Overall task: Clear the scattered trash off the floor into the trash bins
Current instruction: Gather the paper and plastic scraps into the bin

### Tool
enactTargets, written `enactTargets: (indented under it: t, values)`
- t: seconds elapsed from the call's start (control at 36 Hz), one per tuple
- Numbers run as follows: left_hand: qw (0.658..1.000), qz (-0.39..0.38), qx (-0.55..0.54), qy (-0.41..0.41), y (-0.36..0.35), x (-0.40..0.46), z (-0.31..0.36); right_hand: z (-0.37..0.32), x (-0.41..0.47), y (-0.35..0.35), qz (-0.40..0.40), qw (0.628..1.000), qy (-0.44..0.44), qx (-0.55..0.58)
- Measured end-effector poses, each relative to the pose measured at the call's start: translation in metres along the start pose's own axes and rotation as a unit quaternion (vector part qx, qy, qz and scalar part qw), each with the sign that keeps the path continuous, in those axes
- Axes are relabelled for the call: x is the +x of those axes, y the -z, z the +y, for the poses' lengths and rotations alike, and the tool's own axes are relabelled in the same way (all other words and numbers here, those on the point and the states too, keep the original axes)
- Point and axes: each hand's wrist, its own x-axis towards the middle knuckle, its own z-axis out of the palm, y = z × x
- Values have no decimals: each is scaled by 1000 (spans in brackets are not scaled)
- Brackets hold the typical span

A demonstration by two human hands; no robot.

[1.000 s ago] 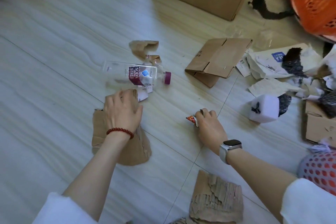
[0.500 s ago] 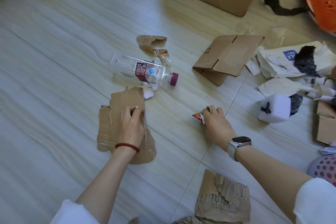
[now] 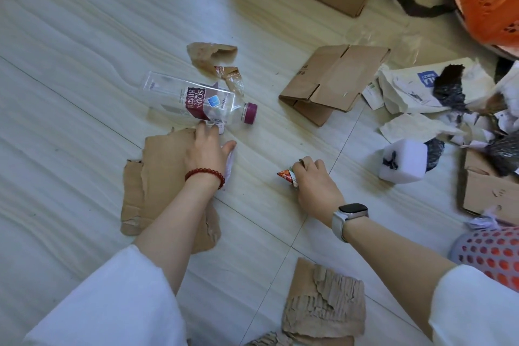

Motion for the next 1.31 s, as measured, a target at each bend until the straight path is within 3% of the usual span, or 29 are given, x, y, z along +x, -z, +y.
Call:
enactTargets:
  t: [0.11,0.28,0.39,0.5,0.56,0.72,0.78,0.86,1.0,1.17,1.31]
  values:
    - [997,-43,37,-61,-4,-22,4,3,-2,-2,11,1000,4,1]
    - [985,-25,79,-152,-11,-58,5,7,-6,-15,96,994,50,-29]
    - [982,4,94,-166,-12,-57,11,8,-8,-20,98,993,61,-21]
    - [951,27,222,-215,-6,-54,18,8,-10,-13,74,995,61,-4]
    - [943,28,234,-235,-2,-47,17,10,-9,-11,64,995,74,-4]
    - [977,1,65,-204,-1,-45,8,17,-18,2,34,997,37,56]
    - [985,49,-28,-163,3,-59,11,20,-26,10,58,994,21,91]
    - [976,100,-92,-173,11,-85,19,24,-37,25,100,982,12,157]
    - [969,117,-165,-141,38,-109,52,30,-55,68,134,968,-7,213]
    - [920,122,-265,-260,77,-107,129,52,-101,142,198,959,5,203]
    - [865,153,-257,-403,92,-124,231,102,-162,197,304,923,0,236]
